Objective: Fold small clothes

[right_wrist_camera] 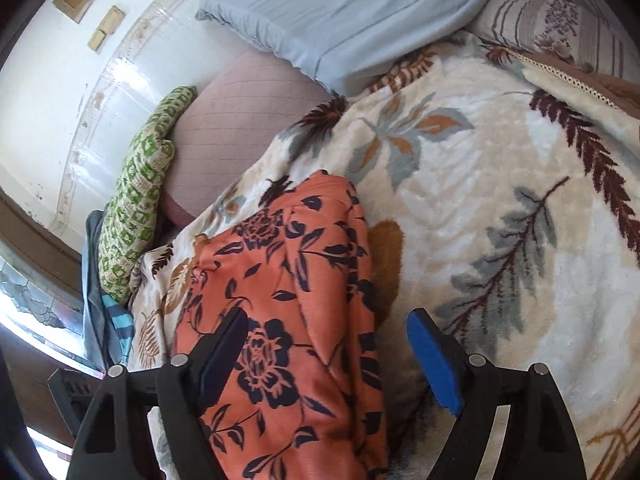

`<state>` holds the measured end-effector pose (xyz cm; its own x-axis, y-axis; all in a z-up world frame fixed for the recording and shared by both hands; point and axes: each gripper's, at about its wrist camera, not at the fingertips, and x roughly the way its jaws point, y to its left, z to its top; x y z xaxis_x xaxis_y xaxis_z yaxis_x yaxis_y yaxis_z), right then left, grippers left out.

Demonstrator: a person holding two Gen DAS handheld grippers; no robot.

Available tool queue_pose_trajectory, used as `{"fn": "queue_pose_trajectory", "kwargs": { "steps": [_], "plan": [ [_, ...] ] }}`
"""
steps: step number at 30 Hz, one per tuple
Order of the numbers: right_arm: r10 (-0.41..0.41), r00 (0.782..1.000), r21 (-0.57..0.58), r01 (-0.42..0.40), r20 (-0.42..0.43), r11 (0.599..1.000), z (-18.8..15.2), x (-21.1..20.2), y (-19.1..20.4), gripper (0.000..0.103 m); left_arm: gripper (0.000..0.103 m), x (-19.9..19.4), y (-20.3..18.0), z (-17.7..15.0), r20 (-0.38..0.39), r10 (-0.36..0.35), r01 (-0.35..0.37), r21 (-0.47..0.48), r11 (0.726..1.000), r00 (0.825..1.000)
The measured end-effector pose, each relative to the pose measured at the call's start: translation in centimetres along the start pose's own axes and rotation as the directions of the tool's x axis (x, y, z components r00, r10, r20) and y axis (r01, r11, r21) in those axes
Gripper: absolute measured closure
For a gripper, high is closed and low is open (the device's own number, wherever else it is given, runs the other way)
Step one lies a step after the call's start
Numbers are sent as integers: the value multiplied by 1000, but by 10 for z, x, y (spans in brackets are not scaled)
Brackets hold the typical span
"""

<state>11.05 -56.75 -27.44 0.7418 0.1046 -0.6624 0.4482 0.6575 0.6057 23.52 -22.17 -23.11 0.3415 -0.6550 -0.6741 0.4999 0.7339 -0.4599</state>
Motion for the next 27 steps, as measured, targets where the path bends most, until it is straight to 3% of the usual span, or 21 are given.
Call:
{"fn": "queue_pose_trajectory", "kwargs": {
  "steps": [3, 6, 9, 12, 15, 17, 21, 23, 27],
  "plan": [
    [26, 999, 65, -24, -26, 998, 3, 5, -16, 19, 0, 3, -9, -1, 6, 21, -21, 39, 999, 1000],
    [75, 997, 100, -76, 6, 992, 6, -2, -20, 19, 0, 3, -13, -1, 33, 98, -99, 53, 994, 995],
    [113, 986, 37, -118, 126, 992, 5, -26, -4, 19, 0, 5, -17, -1, 54, 216, -220, 90, 971, 975],
    [173, 972, -67, -165, 160, 984, -3, -39, 23, 22, 0, 6, -20, -3, 70, 304, -310, 130, 942, 950],
    [172, 976, -199, -143, 134, 969, -16, -37, 54, 45, 0, 6, -19, -5, 76, 341, -349, 142, 926, 937],
    [150, 985, -239, -127, 83, 963, -25, -26, 65, 57, 0, 5, -18, -4, 77, 348, -355, 137, 925, 935],
    [47, 999, -263, -49, -14, 963, -37, 7, 71, 59, 0, 4, -16, -4, 78, 358, -366, 136, 921, 930],
    [-44, 996, -268, 22, -77, 963, -42, 30, 65, 61, 0, 6, -16, -4, 75, 358, -366, 137, 921, 931],
    [-78, 995, -303, 55, -61, 951, -46, 36, 65, 61, 0, 7, -15, -5, 77, 362, -369, 139, 919, 929]
  ]
}}
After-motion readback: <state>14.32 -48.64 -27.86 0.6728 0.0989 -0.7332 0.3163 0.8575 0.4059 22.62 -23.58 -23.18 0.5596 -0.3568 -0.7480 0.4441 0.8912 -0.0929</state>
